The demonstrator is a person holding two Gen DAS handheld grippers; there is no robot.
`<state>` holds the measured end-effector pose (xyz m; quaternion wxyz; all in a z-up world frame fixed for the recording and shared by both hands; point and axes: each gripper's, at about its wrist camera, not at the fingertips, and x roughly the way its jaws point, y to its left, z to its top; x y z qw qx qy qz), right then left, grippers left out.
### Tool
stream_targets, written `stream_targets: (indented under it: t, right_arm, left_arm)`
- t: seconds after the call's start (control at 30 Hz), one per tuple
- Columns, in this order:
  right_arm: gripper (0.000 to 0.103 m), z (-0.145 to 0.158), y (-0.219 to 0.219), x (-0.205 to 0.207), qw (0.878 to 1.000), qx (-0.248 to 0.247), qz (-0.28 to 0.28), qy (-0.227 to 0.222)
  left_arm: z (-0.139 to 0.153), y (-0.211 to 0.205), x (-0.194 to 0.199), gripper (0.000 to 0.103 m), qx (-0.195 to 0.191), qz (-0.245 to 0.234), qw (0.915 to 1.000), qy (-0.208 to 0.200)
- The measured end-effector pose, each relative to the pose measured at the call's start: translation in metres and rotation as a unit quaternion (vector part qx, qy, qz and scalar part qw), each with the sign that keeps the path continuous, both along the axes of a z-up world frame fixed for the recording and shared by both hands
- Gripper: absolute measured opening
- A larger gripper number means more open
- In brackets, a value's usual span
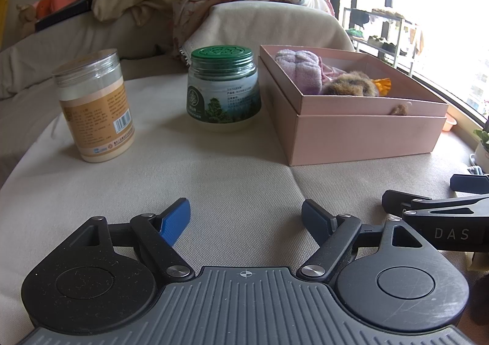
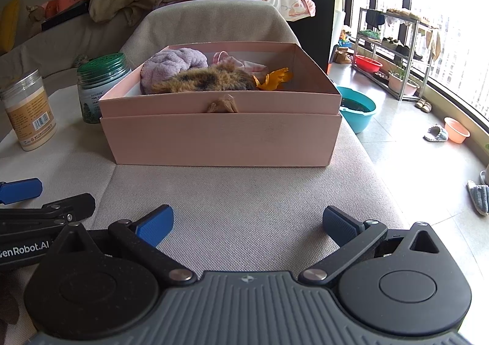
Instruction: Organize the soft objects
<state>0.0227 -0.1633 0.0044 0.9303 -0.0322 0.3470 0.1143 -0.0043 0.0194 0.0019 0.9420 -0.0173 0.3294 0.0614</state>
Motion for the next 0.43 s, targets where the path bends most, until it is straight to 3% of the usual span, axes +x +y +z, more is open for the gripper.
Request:
stream_targets:
  t: [0.43]
  right_arm:
    - [0.103,-0.0002,0.0000,0.0010,1.000,0.001,0.001,0.000]
  left_arm:
    - [-0.0002,-0.0002,-0.0005,0.085,-0.001,0.000,1.0000,0.000]
